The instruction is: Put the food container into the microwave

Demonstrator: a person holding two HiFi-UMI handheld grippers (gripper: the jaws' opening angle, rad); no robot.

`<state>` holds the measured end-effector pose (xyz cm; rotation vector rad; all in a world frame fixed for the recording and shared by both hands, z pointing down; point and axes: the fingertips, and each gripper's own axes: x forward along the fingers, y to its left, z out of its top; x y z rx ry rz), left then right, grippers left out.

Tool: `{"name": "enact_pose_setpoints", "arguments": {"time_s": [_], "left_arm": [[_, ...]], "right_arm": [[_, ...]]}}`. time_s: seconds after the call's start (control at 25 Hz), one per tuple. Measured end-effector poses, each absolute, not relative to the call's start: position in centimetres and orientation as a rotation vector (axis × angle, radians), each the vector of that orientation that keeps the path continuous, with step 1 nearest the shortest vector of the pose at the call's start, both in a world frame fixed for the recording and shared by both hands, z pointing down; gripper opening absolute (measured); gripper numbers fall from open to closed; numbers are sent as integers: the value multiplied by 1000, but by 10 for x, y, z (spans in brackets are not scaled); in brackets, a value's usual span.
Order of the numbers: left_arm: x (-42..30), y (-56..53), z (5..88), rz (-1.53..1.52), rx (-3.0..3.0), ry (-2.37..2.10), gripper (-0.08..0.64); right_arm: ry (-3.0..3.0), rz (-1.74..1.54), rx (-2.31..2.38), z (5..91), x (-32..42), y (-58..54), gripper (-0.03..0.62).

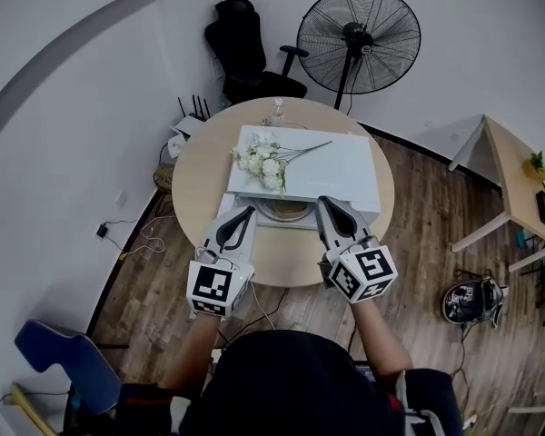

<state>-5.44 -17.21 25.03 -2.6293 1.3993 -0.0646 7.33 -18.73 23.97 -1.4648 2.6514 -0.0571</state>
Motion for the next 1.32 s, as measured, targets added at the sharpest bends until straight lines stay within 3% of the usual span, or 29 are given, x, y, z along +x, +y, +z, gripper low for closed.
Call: {"name": "enact_pose_setpoints", "arguments": {"time_s": [1.32], "left_arm": [[-62,-177,252,-56,-2642,1441,18]], "right_arm": [[2663,-66,-1453,246,60,-194,11]]}}
